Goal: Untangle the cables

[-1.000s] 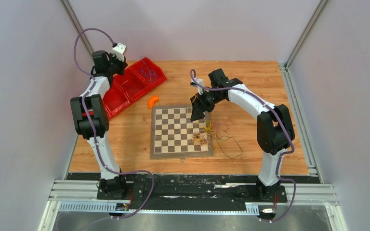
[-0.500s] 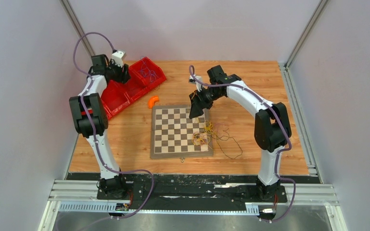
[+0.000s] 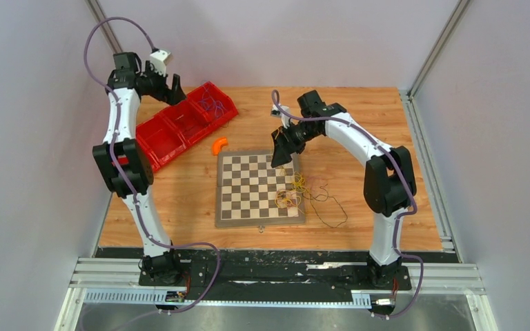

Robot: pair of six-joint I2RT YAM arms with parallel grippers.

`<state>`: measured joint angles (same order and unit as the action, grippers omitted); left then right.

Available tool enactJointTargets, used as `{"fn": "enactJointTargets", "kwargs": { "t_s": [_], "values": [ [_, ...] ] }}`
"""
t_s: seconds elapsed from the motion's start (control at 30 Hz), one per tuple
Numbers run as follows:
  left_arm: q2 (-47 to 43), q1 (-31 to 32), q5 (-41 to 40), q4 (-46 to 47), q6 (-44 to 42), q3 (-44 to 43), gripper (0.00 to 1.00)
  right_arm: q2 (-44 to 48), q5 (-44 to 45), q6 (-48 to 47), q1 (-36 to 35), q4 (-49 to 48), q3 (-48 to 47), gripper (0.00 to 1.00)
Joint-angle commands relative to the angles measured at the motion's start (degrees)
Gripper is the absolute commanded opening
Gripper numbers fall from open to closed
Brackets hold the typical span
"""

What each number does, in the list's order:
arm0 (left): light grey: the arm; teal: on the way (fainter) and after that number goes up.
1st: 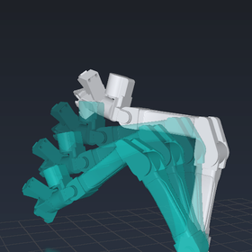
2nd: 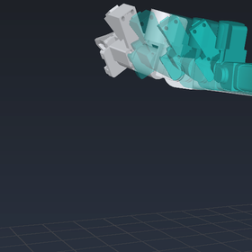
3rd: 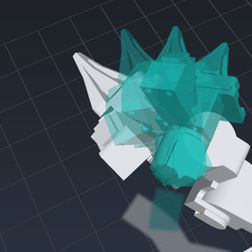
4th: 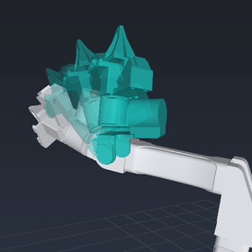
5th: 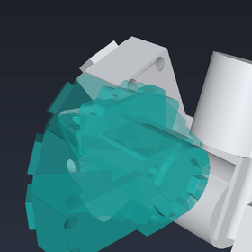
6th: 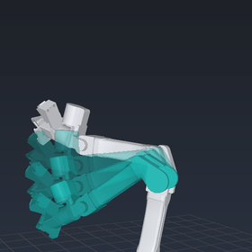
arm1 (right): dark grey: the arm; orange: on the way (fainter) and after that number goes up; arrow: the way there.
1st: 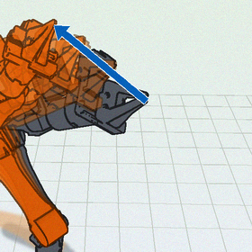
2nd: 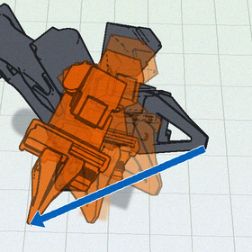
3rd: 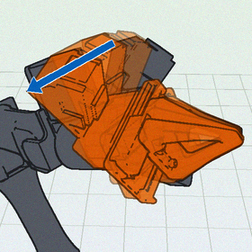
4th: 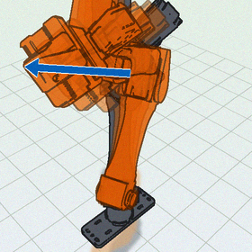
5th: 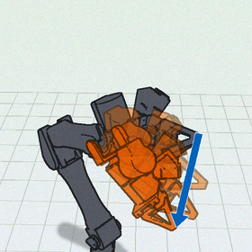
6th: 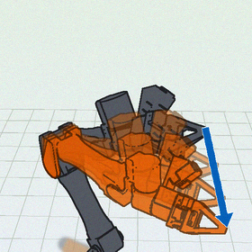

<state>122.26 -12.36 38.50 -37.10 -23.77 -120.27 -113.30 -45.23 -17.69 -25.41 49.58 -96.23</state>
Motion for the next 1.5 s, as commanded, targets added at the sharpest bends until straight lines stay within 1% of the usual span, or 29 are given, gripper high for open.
{"fn": "enactJointTargets", "kwargs": {
  "t_s": [0.0,0.07,0.13,0.17,0.23,0.43,0.67,0.83,0.9,1.0,1.07,1.13,1.23,1.27,1.3,1.33,1.37,1.4,1.43,1.47],
  "values": [
    [-2.4,4.4,6.5,-17.2,-15.2,0.1,1.00,-1.0,-2.1,-0.9,1.1,0.5,-3.2,0.85],
    [-2.3,8.0,4.2,-21.0,-21.6,0.1,1.00,-1.4,-2.3,-0.8,1.2,0.5,-3.4,0.86],
    [-1.8,11.1,1.9,-22.4,-25.8,0.4,1.00,-1.6,-2.5,-0.7,1.4,0.6,-3.6,0.86],
    [-1.4,11.7,0.8,-22.3,-26.9,0.5,1.00,-1.7,-2.5,-0.7,1.5,0.7,-3.8,0.86],
    [-0.7,14.8,-2.8,-21.0,-29.7,1.1,1.00,-1.8,-2.5,-0.7,1.9,0.8,-4.0,0.86],
    [1.6,19.4,-9.6,-18.8,-37.8,2.5,1.00,-2.2,-2.5,-0.6,3.2,0.9,-4.2,0.86],
    [6.6,21.9,-16.4,-16.5,-45.0,1.8,1.00,-2.6,-2.7,-0.6,4.3,1.0,-4.7,0.88],
    [7.3,22.9,-20.7,-8.5,-48.2,5.4,1.00,-2.7,-3.4,-0.2,5.0,1.1,-4.1,0.88],
    [7.3,23.2,-21.9,-5.4,-48.9,6.8,1.00,-2.8,-3.6,-0.2,5.2,1.2,-4.0,0.88],
    [7.8,23.4,-21.8,-4.1,-48.8,6.5,0.99,-2.8,-3.8,-0.3,5.5,1.3,-4.0,0.88],
    [7.9,23.4,-21.1,-3.9,-48.4,6.0,0.97,-2.9,-3.8,-0.5,5.6,1.4,-4.1,0.88],
    [7.4,23.4,-20.3,-3.5,-48.2,6.1,0.94,-2.9,-3.9,-0.6,5.7,1.4,-4.1,0.88],
    [6.8,23.4,-18.6,-4.0,-48.3,6.2,0.80,-3.3,-4.1,-0.6,5.8,1.6,-4.3,0.87],
    [6.6,23.4,-18.1,-4.6,-48.4,6.1,0.73,-3.4,-4.1,-0.6,5.8,1.7,-4.6,0.87],
    [6.3,23.4,-17.9,-4.9,-48.5,6.1,0.69,-3.4,-4.1,-0.6,5.9,1.6,-4.7,0.87],
    [6.2,23.2,-17.3,-5.8,-48.7,6.1,0.61,-3.5,-4.1,-0.6,5.9,1.7,-4.9,0.87],
    [5.9,23.2,-17.0,-6.3,-49.0,6.0,0.57,-3.7,-4.1,-0.5,6.0,1.7,-5.1,0.87],
    [5.7,22.9,-16.6,-7.1,-49.2,6.0,0.50,-3.9,-4.2,-0.3,6.0,1.7,-5.3,0.87],
    [5.6,22.8,-16.4,-7.5,-49.2,6.0,0.48,-4.2,-4.3,-0.1,6.0,1.7,-5.6,0.87],
    [5.6,22.4,-15.7,-8.5,-49.2,5.4,0.38,-4.4,-4.5,0.0,6.1,1.7,-5.8,0.87]
  ]
}}
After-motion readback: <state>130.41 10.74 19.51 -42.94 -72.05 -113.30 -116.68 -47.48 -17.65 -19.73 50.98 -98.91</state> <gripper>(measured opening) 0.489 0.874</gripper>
